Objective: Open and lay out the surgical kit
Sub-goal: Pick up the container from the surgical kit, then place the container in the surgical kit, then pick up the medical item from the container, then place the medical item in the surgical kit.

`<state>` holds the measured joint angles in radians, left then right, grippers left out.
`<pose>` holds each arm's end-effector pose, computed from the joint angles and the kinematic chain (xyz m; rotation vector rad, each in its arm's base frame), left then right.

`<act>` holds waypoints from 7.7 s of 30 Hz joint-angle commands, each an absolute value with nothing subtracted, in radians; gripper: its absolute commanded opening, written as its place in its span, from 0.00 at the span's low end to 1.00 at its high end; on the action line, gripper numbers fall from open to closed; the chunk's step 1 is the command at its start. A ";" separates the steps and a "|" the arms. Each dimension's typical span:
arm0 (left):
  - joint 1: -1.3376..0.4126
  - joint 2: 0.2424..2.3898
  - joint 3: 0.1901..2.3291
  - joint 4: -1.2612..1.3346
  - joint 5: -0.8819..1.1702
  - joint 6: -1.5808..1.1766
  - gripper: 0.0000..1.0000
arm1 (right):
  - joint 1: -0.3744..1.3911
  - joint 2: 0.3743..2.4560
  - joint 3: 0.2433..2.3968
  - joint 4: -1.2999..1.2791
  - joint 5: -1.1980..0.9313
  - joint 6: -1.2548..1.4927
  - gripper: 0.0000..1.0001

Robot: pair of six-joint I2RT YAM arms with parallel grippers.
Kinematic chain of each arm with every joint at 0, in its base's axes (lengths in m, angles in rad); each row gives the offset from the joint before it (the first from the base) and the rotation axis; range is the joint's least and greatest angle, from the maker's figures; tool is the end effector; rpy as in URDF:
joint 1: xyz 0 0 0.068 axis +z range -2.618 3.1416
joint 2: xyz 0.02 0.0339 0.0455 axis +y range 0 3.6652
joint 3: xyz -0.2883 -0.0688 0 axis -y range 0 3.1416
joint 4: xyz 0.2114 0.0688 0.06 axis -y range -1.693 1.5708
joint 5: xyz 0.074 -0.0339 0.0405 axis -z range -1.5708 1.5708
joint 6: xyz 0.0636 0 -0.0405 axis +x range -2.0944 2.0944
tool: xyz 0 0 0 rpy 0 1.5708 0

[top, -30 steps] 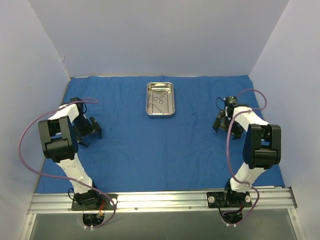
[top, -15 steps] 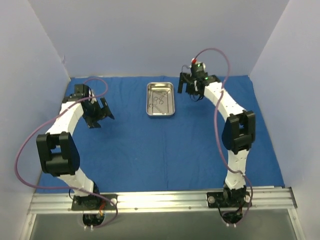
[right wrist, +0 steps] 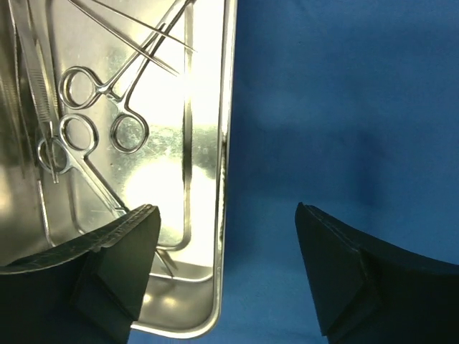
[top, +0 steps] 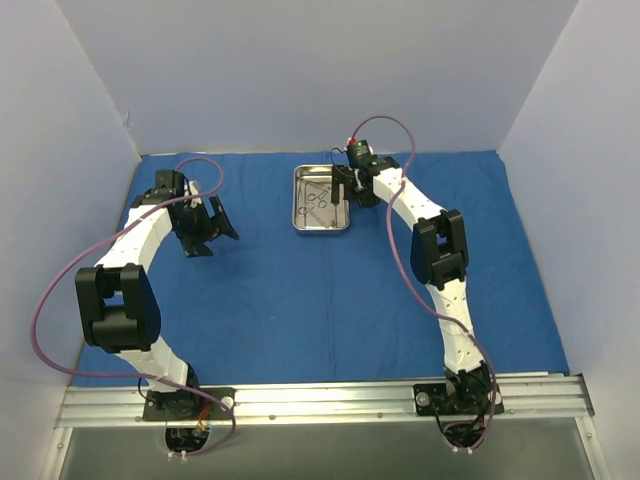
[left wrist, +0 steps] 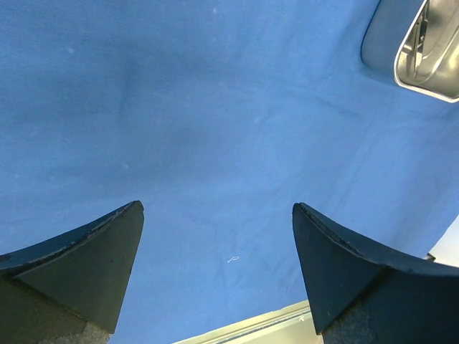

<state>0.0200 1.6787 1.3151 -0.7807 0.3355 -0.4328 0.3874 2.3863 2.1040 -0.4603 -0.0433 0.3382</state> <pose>0.3258 -0.0144 0.2590 -0.5165 2.6894 -0.5751 0.5091 0.2107 0.2169 -0.0801 2.3481 0.4140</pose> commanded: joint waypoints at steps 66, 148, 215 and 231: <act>0.017 1.513 1.305 -0.923 0.313 -0.417 0.94 | 0.862 1.649 1.244 -0.419 -0.009 0.210 0.56; -0.205 1.264 0.979 0.098 0.911 -0.884 0.63 | 0.565 1.598 1.072 0.816 -1.057 1.103 0.00; -0.143 2.577 2.612 -1.262 0.000 -0.129 0.02 | 0.584 1.641 1.224 -0.411 -0.413 0.291 0.76; -0.115 2.680 2.683 -1.247 0.025 -0.135 0.20 | 0.632 1.637 1.193 -0.391 -0.396 0.316 0.75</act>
<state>-0.1333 2.6823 2.6316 -1.2495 0.0002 -0.1303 0.6277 1.6547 1.2068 -0.3992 -0.4068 0.2989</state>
